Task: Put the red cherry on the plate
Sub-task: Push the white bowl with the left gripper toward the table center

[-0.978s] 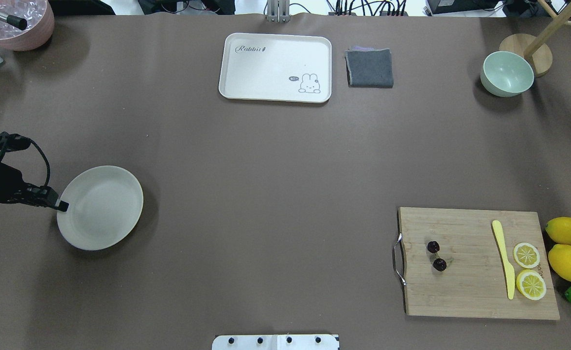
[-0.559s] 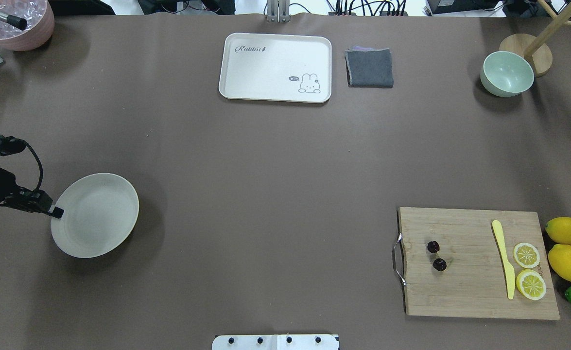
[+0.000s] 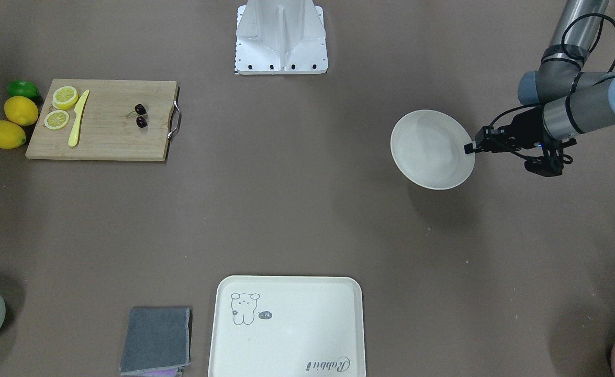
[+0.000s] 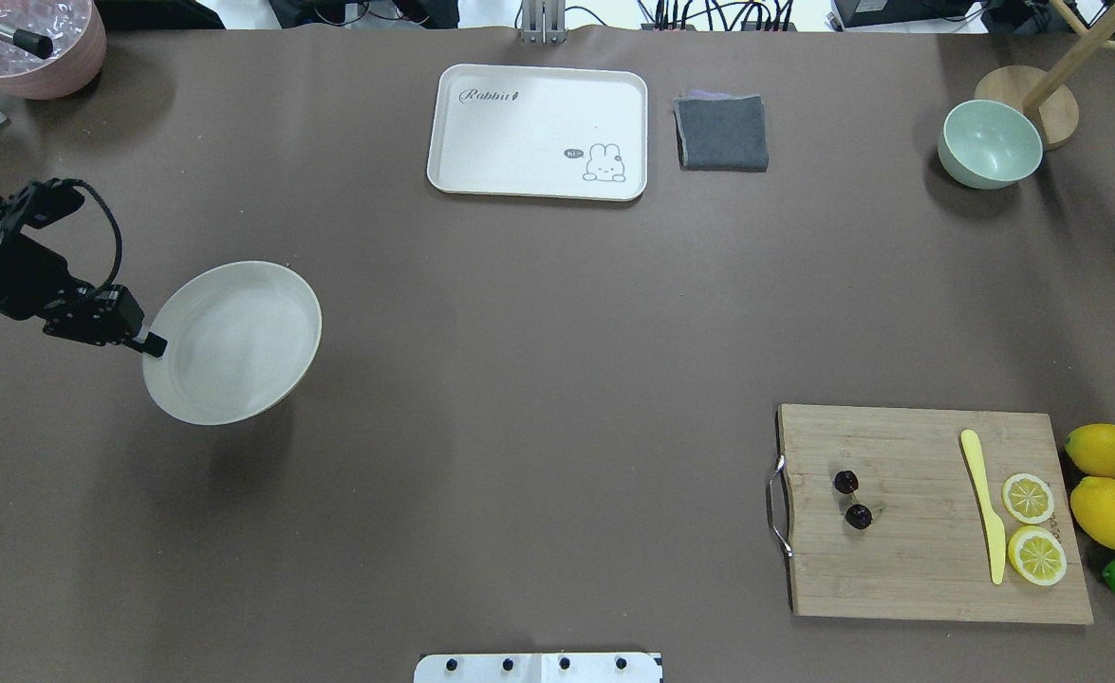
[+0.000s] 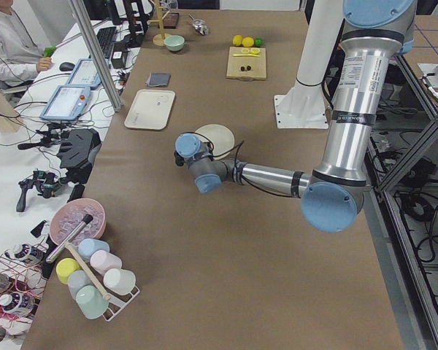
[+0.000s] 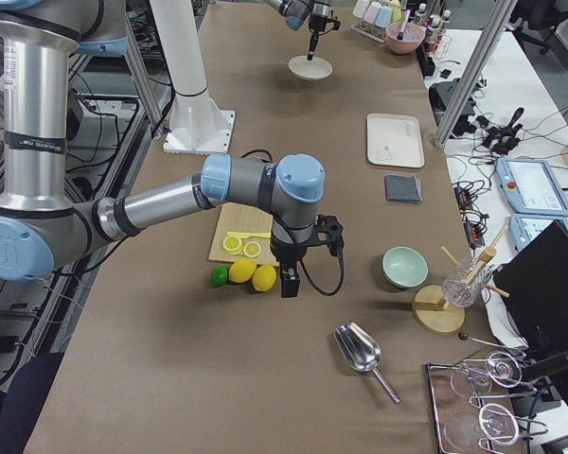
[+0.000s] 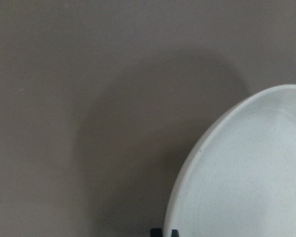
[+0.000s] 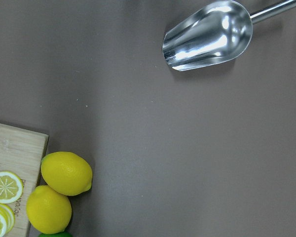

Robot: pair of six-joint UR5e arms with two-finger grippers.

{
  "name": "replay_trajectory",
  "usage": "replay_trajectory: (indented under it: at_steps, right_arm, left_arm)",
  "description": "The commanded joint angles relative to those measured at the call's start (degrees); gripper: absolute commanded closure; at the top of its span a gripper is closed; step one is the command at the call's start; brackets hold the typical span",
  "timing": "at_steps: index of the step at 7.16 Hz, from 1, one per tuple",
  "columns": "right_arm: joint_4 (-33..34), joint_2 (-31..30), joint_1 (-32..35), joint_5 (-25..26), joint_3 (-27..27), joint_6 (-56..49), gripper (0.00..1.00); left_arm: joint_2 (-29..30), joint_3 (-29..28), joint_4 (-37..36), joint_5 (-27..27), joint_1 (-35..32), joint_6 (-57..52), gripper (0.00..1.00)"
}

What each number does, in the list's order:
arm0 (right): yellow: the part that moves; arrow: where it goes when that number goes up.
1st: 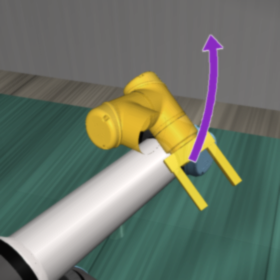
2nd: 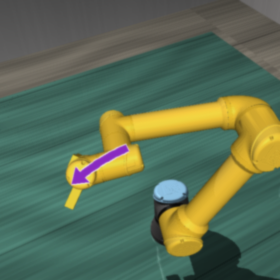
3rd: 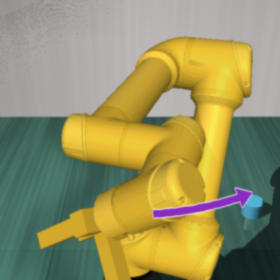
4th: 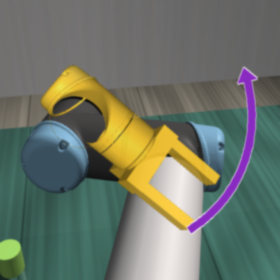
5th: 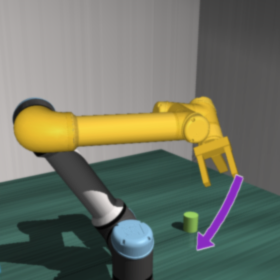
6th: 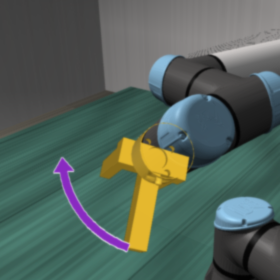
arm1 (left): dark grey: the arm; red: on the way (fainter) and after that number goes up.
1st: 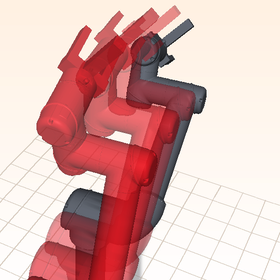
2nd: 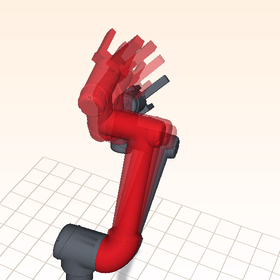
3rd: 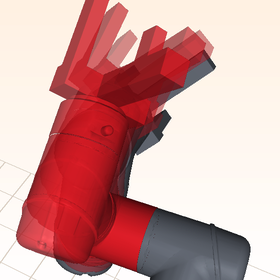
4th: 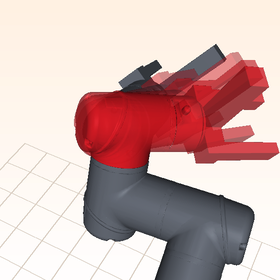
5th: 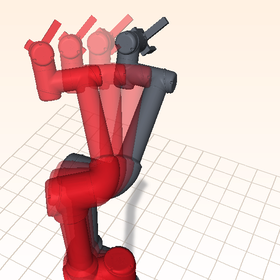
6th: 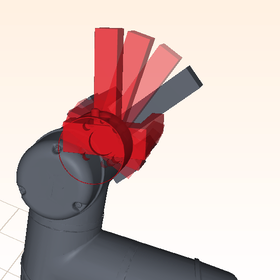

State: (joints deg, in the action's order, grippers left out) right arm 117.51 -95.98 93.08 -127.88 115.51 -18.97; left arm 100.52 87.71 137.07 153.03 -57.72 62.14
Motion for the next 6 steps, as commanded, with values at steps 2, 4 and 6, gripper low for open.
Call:
replay_trajectory:
  at_steps: [2, 4, 6]
  right_arm:
    - [0.17, 1.58, 0.00, 0.09, -0.81, 0.16, 0.00]
    - [0.26, 2.46, -0.09, 0.09, -1.51, 0.07, 0.00]
    - [0.78, 3.60, 0.00, 0.09, -2.13, 0.16, 0.00]
  left_arm:
    - [12.38, 8.61, -18.31, -1.15, 0.32, 5.24, 1.00]
    - [16.53, 10.46, -19.38, -10.69, 9.06, 13.76, 1.00]
    - [20.05, 10.56, -24.72, -19.22, 14.79, 14.41, 1.00]
